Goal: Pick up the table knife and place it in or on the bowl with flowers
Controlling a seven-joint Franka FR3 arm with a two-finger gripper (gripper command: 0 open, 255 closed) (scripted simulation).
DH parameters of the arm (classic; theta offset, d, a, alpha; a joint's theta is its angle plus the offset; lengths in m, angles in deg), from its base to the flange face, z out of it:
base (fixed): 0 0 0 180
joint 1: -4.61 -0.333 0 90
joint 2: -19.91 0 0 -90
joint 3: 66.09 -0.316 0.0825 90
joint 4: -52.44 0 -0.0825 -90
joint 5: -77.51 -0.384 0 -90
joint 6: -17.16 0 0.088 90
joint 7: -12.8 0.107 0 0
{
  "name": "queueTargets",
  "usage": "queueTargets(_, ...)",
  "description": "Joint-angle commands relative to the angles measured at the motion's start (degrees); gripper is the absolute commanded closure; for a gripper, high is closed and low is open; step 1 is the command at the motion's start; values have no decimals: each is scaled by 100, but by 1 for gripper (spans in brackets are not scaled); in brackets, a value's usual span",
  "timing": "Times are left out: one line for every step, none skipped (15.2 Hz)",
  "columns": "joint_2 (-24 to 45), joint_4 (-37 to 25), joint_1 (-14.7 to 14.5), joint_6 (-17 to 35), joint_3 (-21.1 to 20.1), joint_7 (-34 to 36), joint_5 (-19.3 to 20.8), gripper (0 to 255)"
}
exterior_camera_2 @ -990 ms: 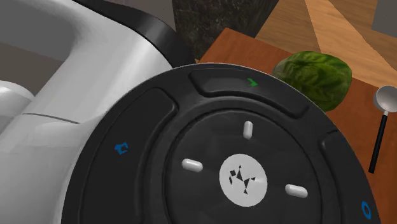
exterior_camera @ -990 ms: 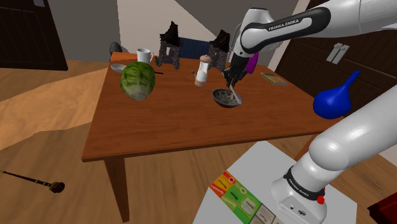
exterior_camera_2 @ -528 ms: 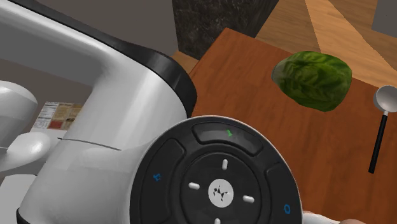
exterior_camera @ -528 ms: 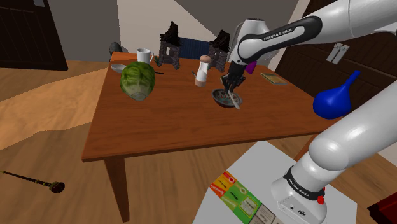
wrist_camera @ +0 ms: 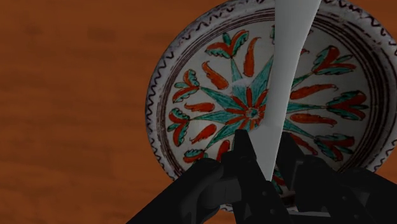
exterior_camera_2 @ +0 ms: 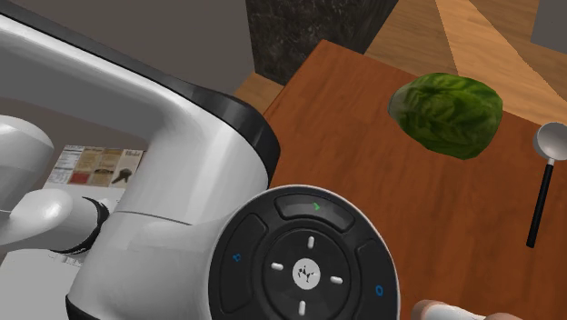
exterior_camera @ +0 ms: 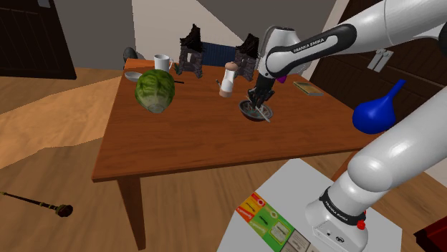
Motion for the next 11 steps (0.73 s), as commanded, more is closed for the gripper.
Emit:
queueTargets(19, 15, -5, -1, -4, -3, -5, 255)
queueTargets(19, 15, -6, -1, -4, -3, -5, 255)
queueTargets(19, 15, -6, -1, -3, -3, -5, 255)
queueTargets(27, 15, -4, 7, -1, -5, -3, 0)
queueTargets(17, 35, -2, 17, 1, -9, -4, 0)
queueTargets(10, 39, -4, 15, -1, -6, -5, 0)
queueTargets(8, 42, -4, 16, 0, -7, -5, 0)
queueTargets(10, 40, -4, 16, 0, -6, -5, 0)
queueTargets(19, 15, -6, -1, -3, -3, -5, 0)
queueTargets(-102, -65, -15, -200, -5, -20, -31, 0)
queueTargets(-214, -152, -23, -400, -7, -36, -55, 0)
